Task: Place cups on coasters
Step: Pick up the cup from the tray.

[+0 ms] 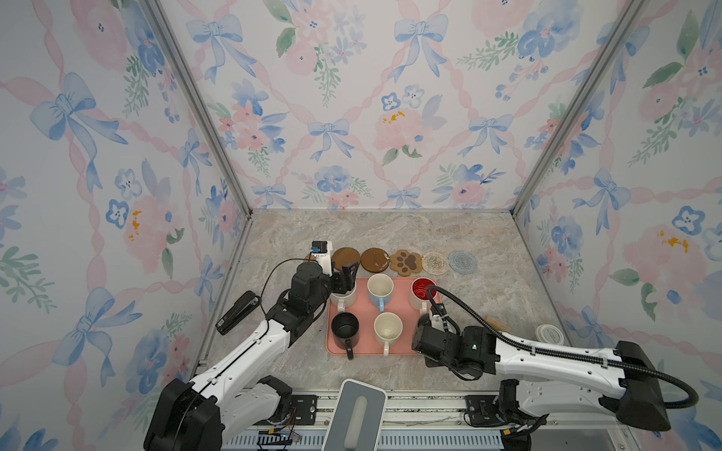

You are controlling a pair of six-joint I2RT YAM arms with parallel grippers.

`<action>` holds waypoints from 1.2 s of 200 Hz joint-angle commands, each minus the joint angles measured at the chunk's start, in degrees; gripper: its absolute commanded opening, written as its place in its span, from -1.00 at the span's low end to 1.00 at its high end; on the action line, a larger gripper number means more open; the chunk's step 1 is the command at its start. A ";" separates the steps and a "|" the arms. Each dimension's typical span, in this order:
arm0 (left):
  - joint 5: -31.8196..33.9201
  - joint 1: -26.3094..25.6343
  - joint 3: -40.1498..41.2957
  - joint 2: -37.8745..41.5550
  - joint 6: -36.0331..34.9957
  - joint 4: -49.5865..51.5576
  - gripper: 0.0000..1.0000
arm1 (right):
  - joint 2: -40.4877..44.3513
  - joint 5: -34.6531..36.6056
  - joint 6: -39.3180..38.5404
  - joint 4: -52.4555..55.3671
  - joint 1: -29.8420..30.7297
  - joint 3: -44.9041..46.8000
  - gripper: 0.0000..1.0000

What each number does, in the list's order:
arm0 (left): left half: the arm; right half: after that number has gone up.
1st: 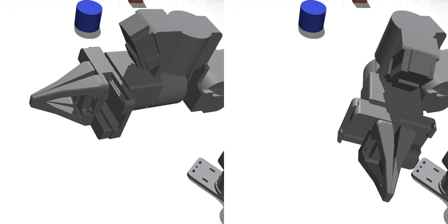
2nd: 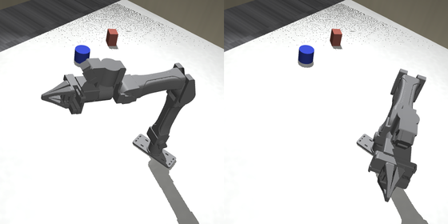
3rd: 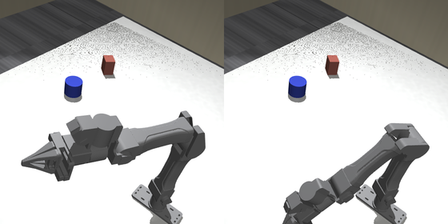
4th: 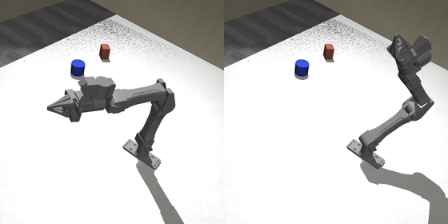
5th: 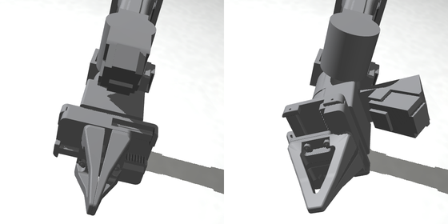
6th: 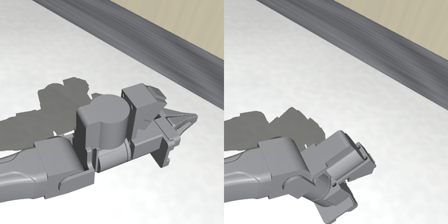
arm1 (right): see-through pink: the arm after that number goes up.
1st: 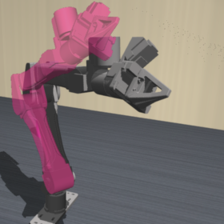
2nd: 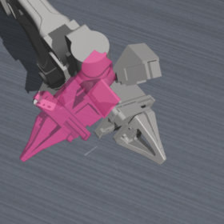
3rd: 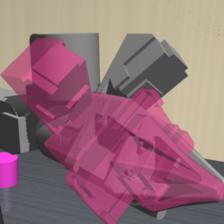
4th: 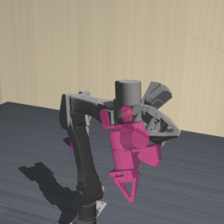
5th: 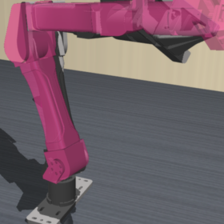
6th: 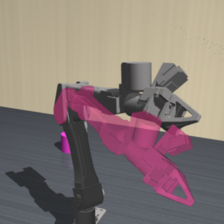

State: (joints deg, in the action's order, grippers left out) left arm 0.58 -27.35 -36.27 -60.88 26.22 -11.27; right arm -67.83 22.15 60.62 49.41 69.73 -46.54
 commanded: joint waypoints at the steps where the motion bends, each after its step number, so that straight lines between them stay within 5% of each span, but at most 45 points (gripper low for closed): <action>1: -0.80 -0.16 -0.51 -0.55 0.24 -1.04 0.54 | -0.78 -2.09 -1.85 -0.78 -1.30 -0.99 -0.03; 240: -0.97 -0.16 -0.64 -2.21 0.23 -1.16 0.54 | -4.06 -4.49 -1.87 -3.41 -4.20 0.29 -0.51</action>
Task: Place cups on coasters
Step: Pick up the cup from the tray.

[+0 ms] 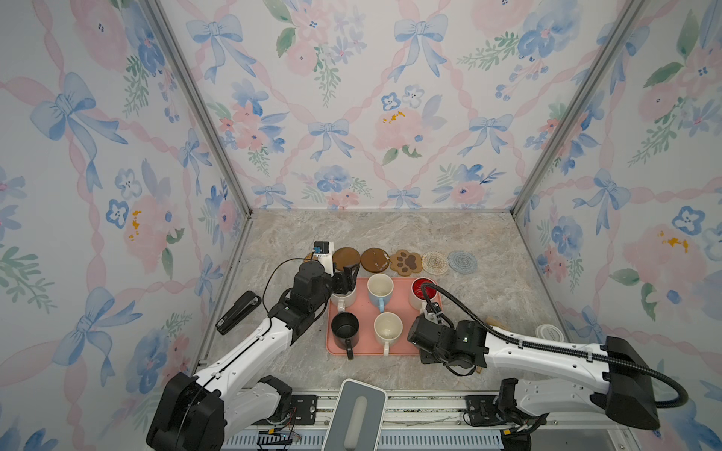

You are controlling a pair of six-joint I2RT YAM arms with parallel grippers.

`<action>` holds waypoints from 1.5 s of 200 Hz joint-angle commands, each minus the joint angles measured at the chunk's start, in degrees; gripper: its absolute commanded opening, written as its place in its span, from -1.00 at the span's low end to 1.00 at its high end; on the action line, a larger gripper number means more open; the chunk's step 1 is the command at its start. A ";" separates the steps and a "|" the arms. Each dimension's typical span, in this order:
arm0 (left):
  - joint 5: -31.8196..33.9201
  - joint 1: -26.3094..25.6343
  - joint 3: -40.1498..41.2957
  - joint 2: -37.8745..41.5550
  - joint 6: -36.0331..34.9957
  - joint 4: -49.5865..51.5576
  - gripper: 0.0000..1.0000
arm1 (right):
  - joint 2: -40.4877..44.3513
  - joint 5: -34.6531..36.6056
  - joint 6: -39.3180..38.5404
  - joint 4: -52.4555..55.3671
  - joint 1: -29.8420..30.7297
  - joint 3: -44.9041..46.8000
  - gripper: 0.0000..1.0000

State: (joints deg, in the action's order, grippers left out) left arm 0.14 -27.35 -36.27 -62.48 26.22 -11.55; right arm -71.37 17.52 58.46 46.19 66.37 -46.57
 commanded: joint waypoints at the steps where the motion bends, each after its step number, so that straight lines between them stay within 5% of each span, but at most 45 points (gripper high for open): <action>1: -0.56 -0.16 -0.64 -0.58 0.19 -0.90 0.54 | -0.56 0.15 0.32 -0.17 -0.86 0.28 -0.51; 65: -0.54 -0.22 -0.58 -0.45 0.16 -1.01 0.54 | -0.13 1.31 2.58 4.95 -0.86 -0.27 -1.00; 122: -0.66 -0.19 -0.47 -0.44 0.29 -1.11 0.54 | -0.60 7.05 2.94 12.16 2.16 -4.08 -1.00; 300: -0.54 -0.23 -0.64 -1.24 0.42 -1.54 0.54 | 10.63 8.16 1.78 13.17 -0.56 -2.81 -1.00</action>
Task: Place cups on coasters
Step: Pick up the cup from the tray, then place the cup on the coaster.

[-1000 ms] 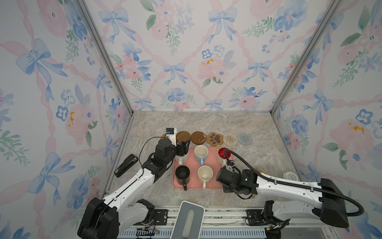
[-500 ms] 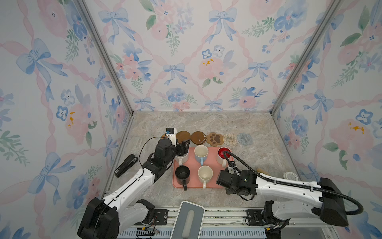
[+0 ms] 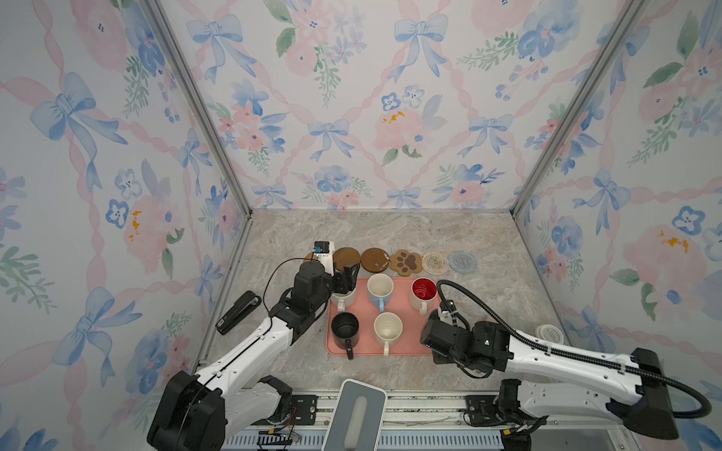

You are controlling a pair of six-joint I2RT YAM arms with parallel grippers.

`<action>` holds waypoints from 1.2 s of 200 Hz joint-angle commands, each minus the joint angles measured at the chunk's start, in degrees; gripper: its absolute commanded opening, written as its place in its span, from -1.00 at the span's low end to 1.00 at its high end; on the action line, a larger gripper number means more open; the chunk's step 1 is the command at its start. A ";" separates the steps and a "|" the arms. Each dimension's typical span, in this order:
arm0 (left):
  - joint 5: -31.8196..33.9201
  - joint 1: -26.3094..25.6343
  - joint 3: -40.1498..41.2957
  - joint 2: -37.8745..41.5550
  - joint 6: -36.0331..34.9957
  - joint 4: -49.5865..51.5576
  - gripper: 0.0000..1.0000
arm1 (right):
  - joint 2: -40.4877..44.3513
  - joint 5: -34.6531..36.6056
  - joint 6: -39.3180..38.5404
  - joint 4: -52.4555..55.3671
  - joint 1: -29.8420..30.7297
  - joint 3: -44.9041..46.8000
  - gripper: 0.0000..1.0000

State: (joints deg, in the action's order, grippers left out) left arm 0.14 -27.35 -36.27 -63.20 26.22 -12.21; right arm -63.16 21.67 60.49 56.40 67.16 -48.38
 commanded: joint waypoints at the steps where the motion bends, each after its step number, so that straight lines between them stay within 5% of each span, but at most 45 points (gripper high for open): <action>1: -0.52 -0.24 -0.69 -0.52 0.42 -0.89 0.54 | 2.46 4.00 -0.27 3.03 -1.38 -1.00 -1.00; 89: -0.32 -0.16 -0.47 -0.53 0.49 -0.93 0.54 | 9.65 5.18 -8.12 3.77 -11.26 -0.30 -1.00; 240: 1.55 -0.16 0.64 1.85 1.48 -1.03 0.53 | 3.21 -4.69 -38.86 -18.33 -44.95 -4.18 -1.00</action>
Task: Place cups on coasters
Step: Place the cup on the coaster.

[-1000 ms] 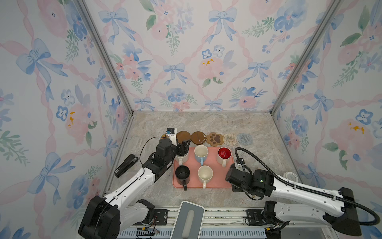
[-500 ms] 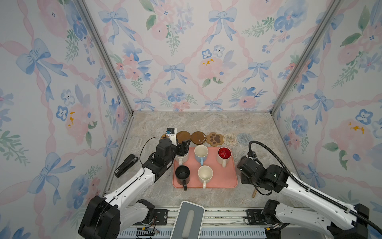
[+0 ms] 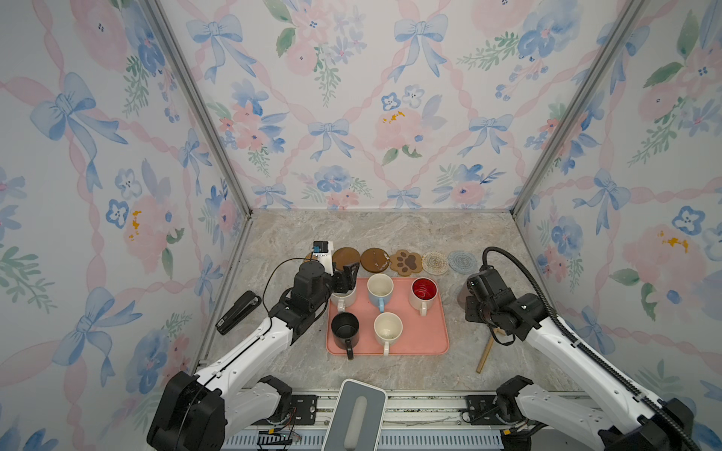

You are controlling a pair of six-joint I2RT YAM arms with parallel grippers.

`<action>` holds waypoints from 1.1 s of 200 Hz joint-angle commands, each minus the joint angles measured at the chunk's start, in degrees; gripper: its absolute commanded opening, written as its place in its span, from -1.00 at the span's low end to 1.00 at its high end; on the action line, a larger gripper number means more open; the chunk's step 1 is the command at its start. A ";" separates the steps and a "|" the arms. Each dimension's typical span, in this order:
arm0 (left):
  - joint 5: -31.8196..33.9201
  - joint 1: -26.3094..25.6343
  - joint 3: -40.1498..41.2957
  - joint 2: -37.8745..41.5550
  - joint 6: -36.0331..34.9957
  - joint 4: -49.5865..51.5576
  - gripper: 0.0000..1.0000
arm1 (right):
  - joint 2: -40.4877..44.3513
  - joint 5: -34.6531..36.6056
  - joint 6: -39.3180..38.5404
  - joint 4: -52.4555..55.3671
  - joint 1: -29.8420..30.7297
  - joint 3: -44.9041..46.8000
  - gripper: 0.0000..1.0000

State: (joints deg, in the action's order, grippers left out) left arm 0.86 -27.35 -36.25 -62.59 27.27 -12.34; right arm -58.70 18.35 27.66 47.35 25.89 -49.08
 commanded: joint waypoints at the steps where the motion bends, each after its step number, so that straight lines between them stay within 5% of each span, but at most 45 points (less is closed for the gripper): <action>1: 0.82 -0.20 0.64 1.24 0.38 -0.96 0.54 | -1.33 -1.67 -6.12 -9.42 -3.93 -3.48 -1.00; 66: 1.52 -0.20 0.75 1.41 0.45 -1.02 0.54 | -13.48 -9.16 -13.28 -13.94 -13.92 -10.92 -1.00; 220: 3.00 -0.18 1.25 2.38 -0.36 -0.91 0.54 | -32.80 -13.65 -18.84 -16.34 -21.32 -25.67 -1.00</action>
State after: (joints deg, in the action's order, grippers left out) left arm 2.83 -27.35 -35.81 -61.06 27.27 -12.36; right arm -90.54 5.37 9.80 35.22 5.21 -70.81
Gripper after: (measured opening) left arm 0.768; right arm 0.152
